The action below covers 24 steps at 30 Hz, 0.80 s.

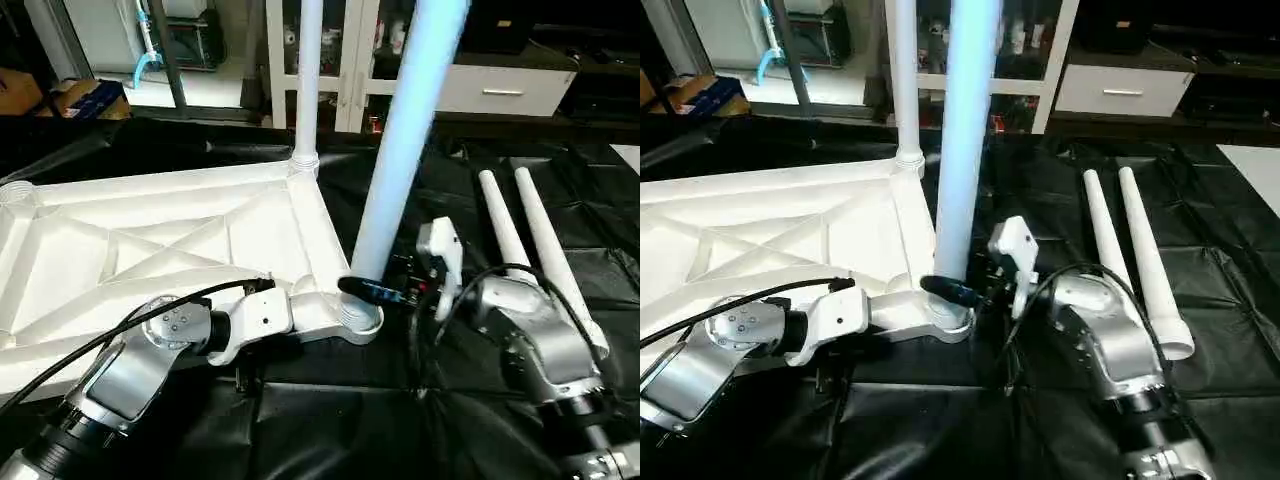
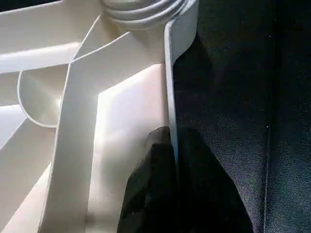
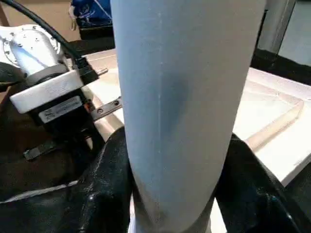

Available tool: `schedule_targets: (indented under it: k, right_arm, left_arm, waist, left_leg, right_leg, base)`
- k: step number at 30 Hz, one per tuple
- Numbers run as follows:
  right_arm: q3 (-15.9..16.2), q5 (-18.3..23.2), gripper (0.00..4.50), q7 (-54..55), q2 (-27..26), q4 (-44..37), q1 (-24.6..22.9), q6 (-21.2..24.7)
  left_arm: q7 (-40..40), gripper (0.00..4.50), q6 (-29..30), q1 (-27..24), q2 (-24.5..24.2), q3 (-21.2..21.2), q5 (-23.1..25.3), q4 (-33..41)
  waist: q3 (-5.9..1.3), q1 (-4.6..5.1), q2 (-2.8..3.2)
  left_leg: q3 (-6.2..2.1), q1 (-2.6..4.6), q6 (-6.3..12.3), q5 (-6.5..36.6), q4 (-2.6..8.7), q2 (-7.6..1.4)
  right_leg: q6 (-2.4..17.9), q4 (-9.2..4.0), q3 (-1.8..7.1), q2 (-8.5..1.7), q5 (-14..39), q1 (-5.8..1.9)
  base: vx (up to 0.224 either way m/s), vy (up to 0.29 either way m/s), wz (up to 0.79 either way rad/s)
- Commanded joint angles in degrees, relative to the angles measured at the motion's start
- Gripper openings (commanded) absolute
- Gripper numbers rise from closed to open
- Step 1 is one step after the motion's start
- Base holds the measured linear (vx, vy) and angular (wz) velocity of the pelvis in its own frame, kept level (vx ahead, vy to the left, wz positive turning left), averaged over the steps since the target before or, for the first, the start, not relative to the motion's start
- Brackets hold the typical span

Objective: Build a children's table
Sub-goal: Insert table leg to table base

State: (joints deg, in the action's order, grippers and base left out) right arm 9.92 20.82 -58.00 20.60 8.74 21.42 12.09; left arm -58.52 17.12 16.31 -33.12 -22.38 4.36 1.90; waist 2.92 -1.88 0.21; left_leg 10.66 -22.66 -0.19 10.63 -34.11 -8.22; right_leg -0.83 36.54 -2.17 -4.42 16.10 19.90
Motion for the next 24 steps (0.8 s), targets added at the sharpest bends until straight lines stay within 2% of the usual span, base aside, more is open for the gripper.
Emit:
schedule_targets:
  k: [1, 5, 6, 9, 11, 12, 14, 16, 19, 24]
  right_arm:
    - [1.19, -2.68, 1.84, 0.36, 1.08, 3.03, -1.09, 1.56]
    - [1.76, -3.1, 1.84, -1.4, 2.47, 2.79, -1.88, 0.98]
    - [2.05, -3.45, 1.84, -1.86, 2.9, 2.64, -2.24, 0.61]
    - [2.36, -3.87, 1.84, -2.45, 3.62, 2.49, -3.1, -0.14]
    - [2.47, -4.1, 1.84, -2.74, 4.05, 2.35, -3.52, -0.57]
    - [2.47, -4.13, 1.84, -2.87, 4.22, 2.36, -3.68, -0.76]
    - [2.49, -4.02, 1.84, -3.24, 4.49, 2.06, -3.97, -0.81]
    - [2.45, -3.86, 1.84, -3.53, 4.75, 1.71, -4.25, -0.77]
    - [2.1, -3.37, 1.84, -3.63, 5.07, 1.11, -4.53, -0.5]
    - [2.51, -2.75, 1.84, -4.12, 5.2, -0.02, -4.95, 0.02]
  left_arm:
    - [-0.52, 0.0, -0.34, -1.58, 0.45, -2.39, 0.2, -1.37]
    - [-0.47, 0.0, -0.41, -1.64, 0.53, -2.34, 0.24, -1.47]
    - [-0.44, 0.0, -0.49, -1.62, 0.56, -2.35, 0.26, -1.6]
    - [-0.41, 0.0, -0.52, -1.54, 0.65, -2.39, 0.35, -1.78]
    - [-0.43, 0.0, -0.41, -1.51, 0.68, -2.4, 0.35, -1.71]
    - [-0.43, 0.0, -0.37, -1.48, 0.73, -2.43, 0.38, -1.73]
    - [-0.42, 0.0, -0.42, -1.44, 0.77, -2.42, 0.42, -1.85]
    - [-0.43, 0.0, -0.49, -1.4, 0.79, -2.4, 0.45, -1.96]
    - [-0.49, 0.0, -0.68, -1.32, 0.74, -2.3, 0.47, -2.23]
    - [-0.55, 0.0, -0.94, -1.13, 0.77, -2.29, 0.54, -2.63]
  waist:
    - [-1.48, 0.07, -0.57]
    - [-1.72, -0.11, -0.62]
    - [-1.82, -0.18, -0.7]
    - [-1.76, -0.39, -0.77]
    - [-1.55, -0.4, -0.75]
    - [-1.46, -0.37, -0.61]
    - [-1.42, -0.22, -0.7]
    - [-1.44, -0.23, -0.67]
    - [-1.46, -0.26, -0.72]
    - [-1.35, -0.29, -0.76]
  left_leg:
    - [-2.38, 1.69, 1.07, 14.66, 5.41, -5.55]
    - [-2.23, 1.81, 1.82, 12.41, 5.33, -5.57]
    - [-2.09, 1.75, 3.07, 10.2, 5.15, -5.51]
    - [-1.99, 1.68, 4.2, 9.45, 5.04, -5.53]
    - [-2.0, 1.68, 4.03, 10.73, 5.2, -5.59]
    - [-2.06, 1.83, 2.99, 12.87, 5.41, -5.71]
    - [-2.11, 1.89, 2.07, 14.24, 5.56, -5.72]
    - [-2.1, 1.94, 1.61, 14.51, 5.61, -5.73]
    - [-2.06, 1.89, 1.83, 13.97, 5.58, -5.69]
    - [-2.09, 1.87, 1.82, 14.57, 5.65, -5.71]
  right_leg:
    - [14.12, -5.29, 2.88, -4.83, 5.84, 0.11]
    - [13.88, -5.2, 2.91, -4.85, 2.61, -0.23]
    - [14.15, -4.96, 2.85, -4.76, -0.74, -0.33]
    - [14.33, -4.98, 2.81, -4.84, -1.71, -0.39]
    - [14.26, -5.21, 2.82, -4.88, 0.67, -0.3]
    - [14.02, -5.45, 2.87, -4.87, 4.04, -0.17]
    - [13.8, -5.61, 2.92, -4.86, 6.16, -0.09]
    - [13.51, -5.65, 3.01, -4.83, 6.41, -0.03]
    - [13.44, -5.64, 3.05, -4.85, 5.47, -0.05]
    - [13.29, -5.83, 3.08, -4.92, 7.0, 0.04]
  base:
    - [0.0, 0.0, 0.0]
    - [0.0, 0.0, 0.0]
    - [0.0, 0.0, 0.0]
    - [0.0, 0.0, 0.0]
    - [0.0, 0.0, 0.0]
    - [0.0, 0.0, 0.0]
    - [0.0, 0.0, 0.0]
    - [0.0, 0.0, 0.0]
    - [0.0, 0.0, 0.0]
    - [0.0, 0.0, 0.0]
